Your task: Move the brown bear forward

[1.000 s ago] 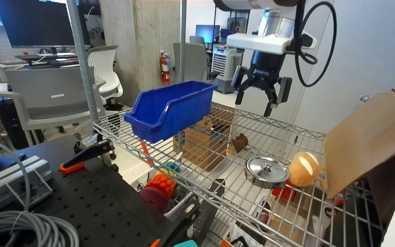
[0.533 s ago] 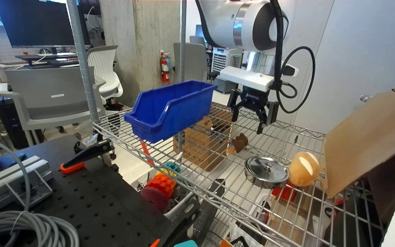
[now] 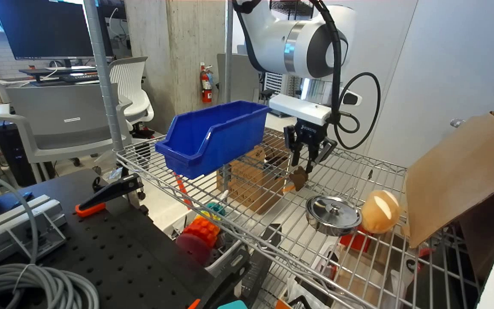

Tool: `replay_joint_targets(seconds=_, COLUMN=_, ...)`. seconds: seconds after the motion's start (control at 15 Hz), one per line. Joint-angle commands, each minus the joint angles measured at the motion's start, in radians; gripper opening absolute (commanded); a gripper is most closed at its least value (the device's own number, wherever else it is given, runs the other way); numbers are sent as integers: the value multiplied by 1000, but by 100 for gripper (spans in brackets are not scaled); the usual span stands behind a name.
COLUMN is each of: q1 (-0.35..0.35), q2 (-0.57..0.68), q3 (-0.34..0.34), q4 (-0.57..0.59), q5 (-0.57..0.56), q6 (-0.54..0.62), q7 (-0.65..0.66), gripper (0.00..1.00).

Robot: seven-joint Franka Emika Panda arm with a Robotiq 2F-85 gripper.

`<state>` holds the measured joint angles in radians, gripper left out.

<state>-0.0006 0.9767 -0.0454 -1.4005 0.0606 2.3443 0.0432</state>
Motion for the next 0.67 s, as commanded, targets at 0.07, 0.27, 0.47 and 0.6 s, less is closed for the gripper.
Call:
replay_joint_targets(seconds=0.07, q1=18, q2=39, q3=-31, q4=48, q5=-42, q6=14, q7=59, gripper=5)
replay_joint_targets(seconds=0.27, q1=18, q2=32, q3=-33, q4=53, q5=-45, q6=-4, q7=90, gripper=0)
replay_joint_targets(seconds=0.47, q1=15, q2=-6, q3=-14, q4=34, q5=-30, q6=-12, q7=102, gripper=0)
replay_joint_targets(seconds=0.6, q1=11, q2=-50, q3=7, q4=7, q5=-15, q6=-3, q7=97, gripper=0)
